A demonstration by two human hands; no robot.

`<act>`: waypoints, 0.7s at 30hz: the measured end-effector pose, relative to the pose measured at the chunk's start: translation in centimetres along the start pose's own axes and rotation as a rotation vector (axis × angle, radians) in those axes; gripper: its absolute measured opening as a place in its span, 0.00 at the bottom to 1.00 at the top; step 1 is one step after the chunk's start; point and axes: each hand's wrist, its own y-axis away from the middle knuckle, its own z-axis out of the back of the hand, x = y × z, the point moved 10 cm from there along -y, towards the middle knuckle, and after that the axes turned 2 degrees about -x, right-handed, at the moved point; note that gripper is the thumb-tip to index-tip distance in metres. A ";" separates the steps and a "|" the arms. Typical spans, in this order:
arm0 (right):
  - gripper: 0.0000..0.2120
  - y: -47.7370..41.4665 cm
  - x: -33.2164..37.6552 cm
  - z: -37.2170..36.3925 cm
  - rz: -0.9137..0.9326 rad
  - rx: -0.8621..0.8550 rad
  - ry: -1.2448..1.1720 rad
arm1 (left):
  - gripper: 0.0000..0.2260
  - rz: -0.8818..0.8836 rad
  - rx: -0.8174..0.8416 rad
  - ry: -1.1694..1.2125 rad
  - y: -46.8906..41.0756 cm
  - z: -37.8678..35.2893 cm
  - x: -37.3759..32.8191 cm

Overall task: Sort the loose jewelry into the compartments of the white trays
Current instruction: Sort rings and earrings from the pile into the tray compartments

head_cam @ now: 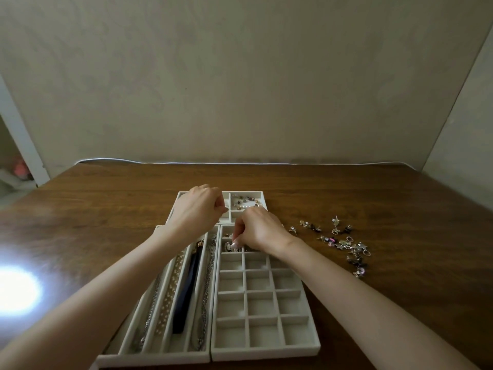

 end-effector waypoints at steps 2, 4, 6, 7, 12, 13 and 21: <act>0.07 0.2 0.3 0.4 0.018 -0.027 0.027 | 0.07 -0.001 0.011 -0.010 0.1 -0.1 -0.3; 0.07 0.3 0.2 0.9 0.025 -0.049 0.014 | 0.08 -0.003 0.020 -0.011 0.2 -0.3 -0.6; 0.05 0.3 -0.4 1.5 0.017 -0.068 -0.046 | 0.07 -0.013 0.025 -0.004 0.3 -0.5 -1.1; 0.04 0.4 -0.9 1.9 0.013 -0.078 -0.082 | 0.07 -0.021 0.026 0.002 0.3 -0.6 -1.3; 0.03 1.6 -4.9 5.0 -0.049 -0.140 -0.235 | 0.06 -0.073 0.029 0.059 0.5 -1.5 -3.2; 0.03 1.9 -6.2 5.8 -0.069 -0.172 -0.244 | 0.06 -0.091 0.038 0.076 0.7 -2.0 -3.9; 0.03 3.7 -16.0 8.9 -0.257 -0.275 -0.282 | 0.08 -0.191 0.082 0.165 -1.0 -6.4 -9.9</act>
